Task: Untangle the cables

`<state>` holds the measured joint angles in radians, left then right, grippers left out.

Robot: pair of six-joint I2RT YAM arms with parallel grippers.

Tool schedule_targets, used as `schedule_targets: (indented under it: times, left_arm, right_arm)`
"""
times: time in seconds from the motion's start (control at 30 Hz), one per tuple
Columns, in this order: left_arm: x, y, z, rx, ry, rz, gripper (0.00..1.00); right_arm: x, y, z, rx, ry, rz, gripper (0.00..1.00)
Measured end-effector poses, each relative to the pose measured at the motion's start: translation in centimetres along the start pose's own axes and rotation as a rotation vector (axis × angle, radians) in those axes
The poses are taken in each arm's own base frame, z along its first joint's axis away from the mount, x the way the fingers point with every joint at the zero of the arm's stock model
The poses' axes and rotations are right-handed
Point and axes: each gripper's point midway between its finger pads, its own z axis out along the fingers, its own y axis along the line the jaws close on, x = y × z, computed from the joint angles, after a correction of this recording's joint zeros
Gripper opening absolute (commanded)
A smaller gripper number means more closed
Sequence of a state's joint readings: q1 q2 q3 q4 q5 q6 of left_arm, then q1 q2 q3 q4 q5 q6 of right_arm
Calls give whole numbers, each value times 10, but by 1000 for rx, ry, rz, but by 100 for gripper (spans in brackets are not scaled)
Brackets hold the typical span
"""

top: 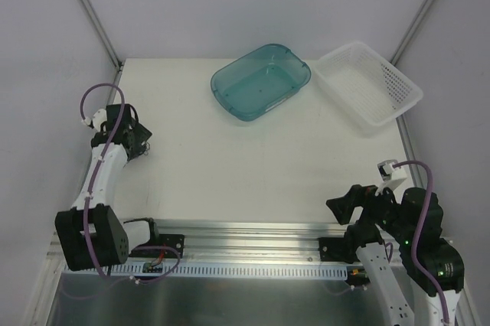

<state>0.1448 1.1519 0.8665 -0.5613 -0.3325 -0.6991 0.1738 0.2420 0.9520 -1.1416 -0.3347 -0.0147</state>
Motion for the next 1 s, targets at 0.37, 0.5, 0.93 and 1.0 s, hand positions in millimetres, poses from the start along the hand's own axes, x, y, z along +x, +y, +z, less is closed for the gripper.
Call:
schedule_targets:
  times: [0.37,0.5,0.93,1.0]
  left_arm:
    - [-10,7,91,-132,126,-49,93]
    - [12,1,105,-110,217,-34,60]
    - [106,-93,47,211,348,269,0]
    - [128,-106,22,291,360,335,0]
  right_arm:
    - [1,4,-3,-25,-15,-19,97]
    - [2,5,-2,-33,-11,-20,97]
    - [22,3,53,-112,129,116,98]
    - [21,2,61,-114,143,142,98]
